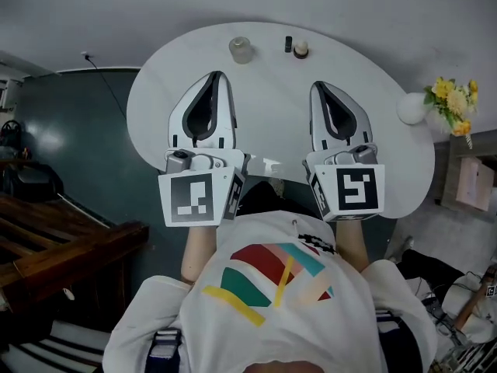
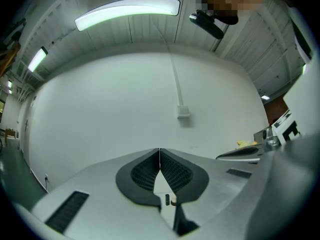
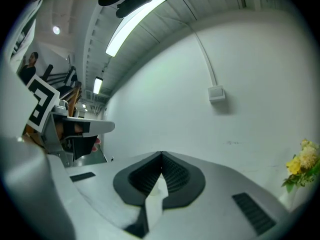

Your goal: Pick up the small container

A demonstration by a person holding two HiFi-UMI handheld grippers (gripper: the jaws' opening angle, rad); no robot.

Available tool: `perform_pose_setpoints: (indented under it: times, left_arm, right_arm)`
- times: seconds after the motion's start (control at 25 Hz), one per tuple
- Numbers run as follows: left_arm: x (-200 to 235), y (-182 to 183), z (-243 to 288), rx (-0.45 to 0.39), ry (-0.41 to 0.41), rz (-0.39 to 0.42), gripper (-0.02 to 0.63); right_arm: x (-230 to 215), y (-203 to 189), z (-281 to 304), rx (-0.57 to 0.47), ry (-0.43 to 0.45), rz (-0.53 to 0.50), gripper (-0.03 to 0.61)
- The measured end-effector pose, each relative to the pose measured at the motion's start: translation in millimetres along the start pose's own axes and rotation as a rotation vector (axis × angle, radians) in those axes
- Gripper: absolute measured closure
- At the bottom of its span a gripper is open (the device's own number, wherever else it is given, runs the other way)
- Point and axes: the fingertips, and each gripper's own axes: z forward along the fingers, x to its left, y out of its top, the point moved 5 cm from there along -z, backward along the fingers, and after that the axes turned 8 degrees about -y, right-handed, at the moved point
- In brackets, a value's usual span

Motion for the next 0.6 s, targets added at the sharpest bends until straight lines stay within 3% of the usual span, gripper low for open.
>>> perform_pose_setpoints:
  times: [0.2,0.44,0.6]
  left_arm:
    - [1,-2,7,0.003,0.005,-0.003,0.595]
    - [3,-4,14,0.018,0.016,-0.008,0.596]
    - [3,3,20,-0.021,-0.016,-0.015,0.595]
  right_arm:
    - [0,4,5,-0.009,0.029,-0.01,0.568]
    - [1,6,9,-0.015,0.003,-0.014,0.568]
    - [-1,17,10,-0.056,-0.019,-0.009,0.568]
